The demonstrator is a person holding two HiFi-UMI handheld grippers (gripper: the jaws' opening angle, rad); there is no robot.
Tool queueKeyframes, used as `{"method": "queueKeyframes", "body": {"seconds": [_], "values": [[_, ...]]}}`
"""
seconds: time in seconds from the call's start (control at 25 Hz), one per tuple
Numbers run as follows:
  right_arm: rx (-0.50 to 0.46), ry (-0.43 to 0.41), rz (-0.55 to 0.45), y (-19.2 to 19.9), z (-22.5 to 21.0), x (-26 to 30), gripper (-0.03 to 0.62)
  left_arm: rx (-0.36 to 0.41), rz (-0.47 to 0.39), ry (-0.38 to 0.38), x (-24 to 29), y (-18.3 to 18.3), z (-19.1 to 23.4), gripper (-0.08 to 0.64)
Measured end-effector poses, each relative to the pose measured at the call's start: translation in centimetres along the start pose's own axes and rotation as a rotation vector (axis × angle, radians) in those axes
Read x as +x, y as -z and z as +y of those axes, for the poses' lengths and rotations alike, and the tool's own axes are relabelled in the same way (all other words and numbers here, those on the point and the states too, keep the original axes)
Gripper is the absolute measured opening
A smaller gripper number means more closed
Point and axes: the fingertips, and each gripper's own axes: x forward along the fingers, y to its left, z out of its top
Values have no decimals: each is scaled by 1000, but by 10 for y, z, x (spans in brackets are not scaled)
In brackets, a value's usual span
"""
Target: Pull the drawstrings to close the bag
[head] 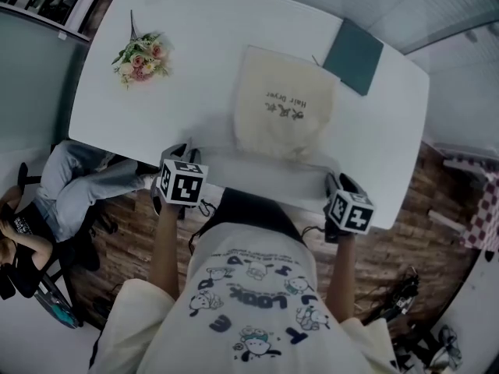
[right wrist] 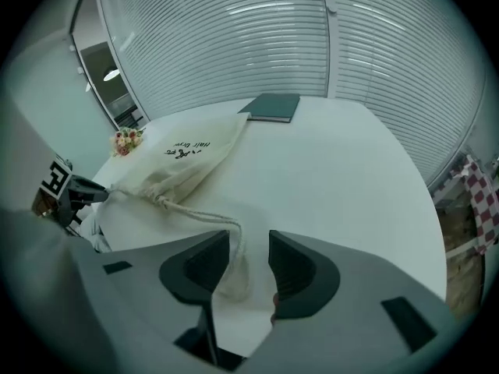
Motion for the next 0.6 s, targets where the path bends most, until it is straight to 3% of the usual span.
{"method": "queueKeyframes", "body": {"seconds": [0.2, 0.4, 0.6], "values": [[-109, -45, -18, -3, -1, -21, 175, 70, 20, 50, -9, 11, 3, 187], [-421, -239, -54, -21, 58, -25, 175, 204, 15, 172, -30, -7, -23, 192], [-648, -278, -11, -27, 101, -8, 175, 375, -58, 230, -36, -39, -56, 211]]}}
